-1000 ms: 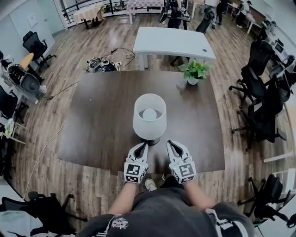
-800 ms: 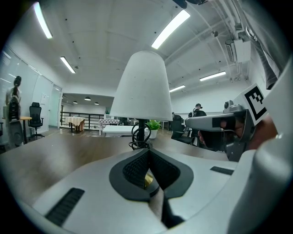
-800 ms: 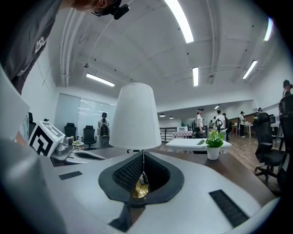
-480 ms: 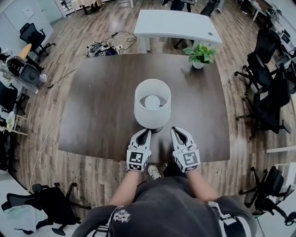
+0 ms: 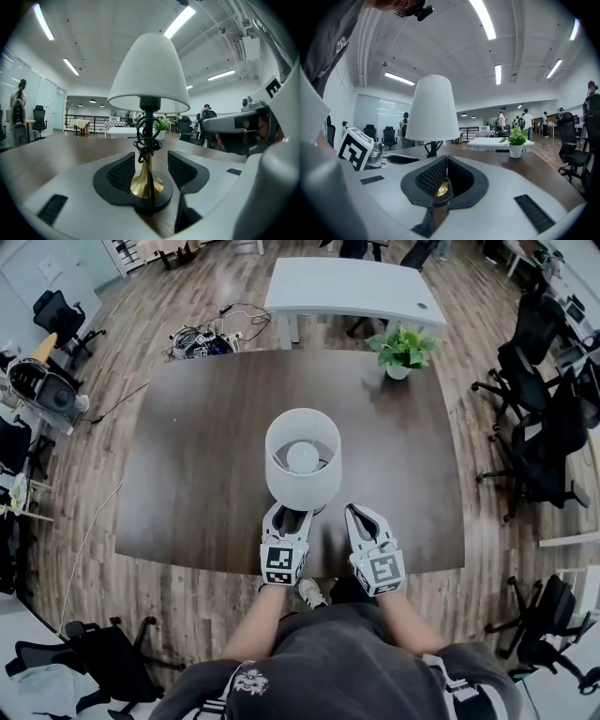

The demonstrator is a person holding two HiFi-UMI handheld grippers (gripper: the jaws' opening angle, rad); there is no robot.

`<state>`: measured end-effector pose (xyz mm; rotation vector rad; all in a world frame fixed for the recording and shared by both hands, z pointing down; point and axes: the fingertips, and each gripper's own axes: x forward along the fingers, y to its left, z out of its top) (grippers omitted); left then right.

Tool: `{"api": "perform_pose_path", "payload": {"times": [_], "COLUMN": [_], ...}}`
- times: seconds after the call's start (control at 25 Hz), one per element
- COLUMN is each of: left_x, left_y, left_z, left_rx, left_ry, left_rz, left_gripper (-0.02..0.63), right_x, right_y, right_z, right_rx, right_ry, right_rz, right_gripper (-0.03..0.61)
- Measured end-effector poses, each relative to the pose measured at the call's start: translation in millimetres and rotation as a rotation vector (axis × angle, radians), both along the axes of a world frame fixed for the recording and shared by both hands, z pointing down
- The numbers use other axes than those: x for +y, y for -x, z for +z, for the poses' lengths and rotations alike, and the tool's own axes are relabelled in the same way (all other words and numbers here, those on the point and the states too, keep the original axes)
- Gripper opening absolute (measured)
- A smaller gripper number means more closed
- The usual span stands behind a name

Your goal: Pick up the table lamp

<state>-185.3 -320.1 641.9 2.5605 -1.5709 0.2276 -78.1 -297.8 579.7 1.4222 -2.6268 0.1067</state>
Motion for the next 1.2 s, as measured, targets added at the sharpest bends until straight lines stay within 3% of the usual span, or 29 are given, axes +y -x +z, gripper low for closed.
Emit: {"api": "perform_pose_path", "payload": {"times": [0.24,0.4,0.6,1.2], "left_x": [-21.6,-34.2,-51.6,-59.3], "left_y": [-6.1,-18.0,-18.5,-26.8], "left_z": [-1.2,0.3,-9.0,1.4], "left_rx": [-0.003,-0.006,0.001,-0.064], "left_ry": [-0.020,-0.014,-0.015,-0.042], "left_rz": [0.005,0.031,-0.002,0.001], "left_gripper": [0.252,0.253,0.253,0.195], "right_x": [-2.2,-6.5,-15.0,-28.3], "right_y": [-2.9,-5.4,-5.8,-14.9], "right_z": [3.0,3.8,2.6,11.1], "right_rx": [0.008,0.012,0.016,0.027], "right_ry": [0.004,0.008,0.007,0.018], "right_rz": [-0.011,-0.024,-0.037,-0.060], "right_gripper": [0.026,0.026,0.026,0.026]}}
